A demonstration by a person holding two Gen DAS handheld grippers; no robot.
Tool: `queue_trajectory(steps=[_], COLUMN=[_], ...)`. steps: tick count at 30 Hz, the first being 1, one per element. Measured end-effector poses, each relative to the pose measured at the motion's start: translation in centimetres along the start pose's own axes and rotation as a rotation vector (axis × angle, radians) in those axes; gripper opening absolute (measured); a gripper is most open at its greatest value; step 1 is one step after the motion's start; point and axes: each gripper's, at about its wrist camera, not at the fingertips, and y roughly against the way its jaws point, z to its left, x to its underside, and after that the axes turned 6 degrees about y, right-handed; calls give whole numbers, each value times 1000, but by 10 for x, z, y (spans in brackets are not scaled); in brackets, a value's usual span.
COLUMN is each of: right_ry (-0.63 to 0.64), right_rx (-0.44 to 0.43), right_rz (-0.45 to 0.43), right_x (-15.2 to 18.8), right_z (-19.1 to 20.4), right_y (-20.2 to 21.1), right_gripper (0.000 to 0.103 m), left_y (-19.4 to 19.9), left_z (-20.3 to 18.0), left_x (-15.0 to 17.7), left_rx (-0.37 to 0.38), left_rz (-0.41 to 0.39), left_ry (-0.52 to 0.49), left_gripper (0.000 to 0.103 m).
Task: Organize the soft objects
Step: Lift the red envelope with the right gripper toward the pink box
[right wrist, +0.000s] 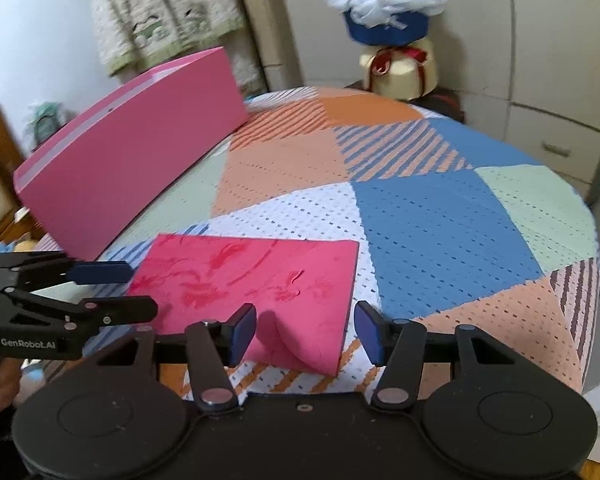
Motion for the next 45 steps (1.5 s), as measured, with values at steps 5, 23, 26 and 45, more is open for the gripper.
queue_trajectory(steps=[5, 23, 26, 45], right_ry=[56, -76, -95, -61], right_rx=[129, 239, 235, 352], right_rz=[-43, -108, -105, -127], right_x=[11, 27, 28, 18], right_z=[30, 27, 29, 111], right_y=[-11, 11, 16, 95], right_gripper=[78, 42, 42, 43], left_y=[1, 9, 15, 115], left_z=[3, 12, 11, 20], left_x=[-2, -6, -8, -13], left_rx=[56, 199, 207, 250], left_rz=[25, 66, 60, -39], left_ry=[59, 146, 111, -126], left_gripper=[70, 67, 67, 67])
